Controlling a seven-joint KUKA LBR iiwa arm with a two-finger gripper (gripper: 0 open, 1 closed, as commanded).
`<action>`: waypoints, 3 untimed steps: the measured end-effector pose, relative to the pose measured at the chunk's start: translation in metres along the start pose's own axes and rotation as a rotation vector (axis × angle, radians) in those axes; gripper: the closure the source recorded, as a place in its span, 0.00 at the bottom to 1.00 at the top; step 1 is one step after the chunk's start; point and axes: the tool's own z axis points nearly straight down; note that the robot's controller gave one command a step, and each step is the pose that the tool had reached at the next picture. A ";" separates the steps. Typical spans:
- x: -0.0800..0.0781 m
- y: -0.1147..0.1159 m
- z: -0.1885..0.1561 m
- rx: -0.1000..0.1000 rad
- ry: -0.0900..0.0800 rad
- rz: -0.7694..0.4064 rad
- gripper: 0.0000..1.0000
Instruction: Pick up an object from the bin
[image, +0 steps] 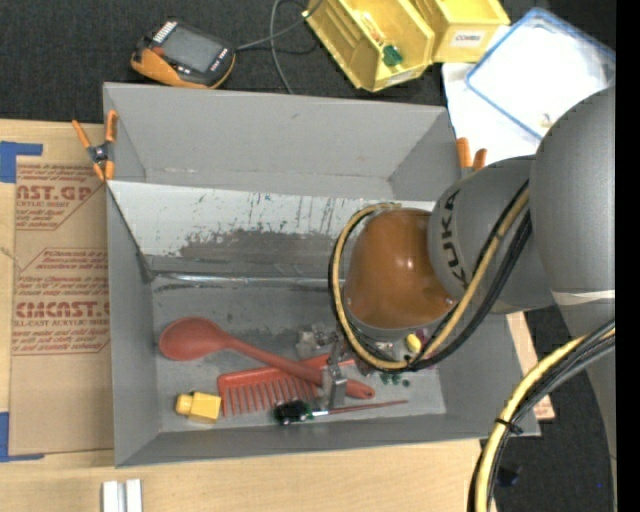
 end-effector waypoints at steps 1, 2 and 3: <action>0.001 0.000 -0.006 0.000 0.001 0.000 1.00; 0.003 0.001 -0.048 -0.002 0.010 0.000 1.00; 0.001 0.001 -0.087 0.000 0.003 -0.001 1.00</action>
Offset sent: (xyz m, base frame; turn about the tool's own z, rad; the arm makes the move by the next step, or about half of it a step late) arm -0.0006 -0.0001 0.0881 0.0002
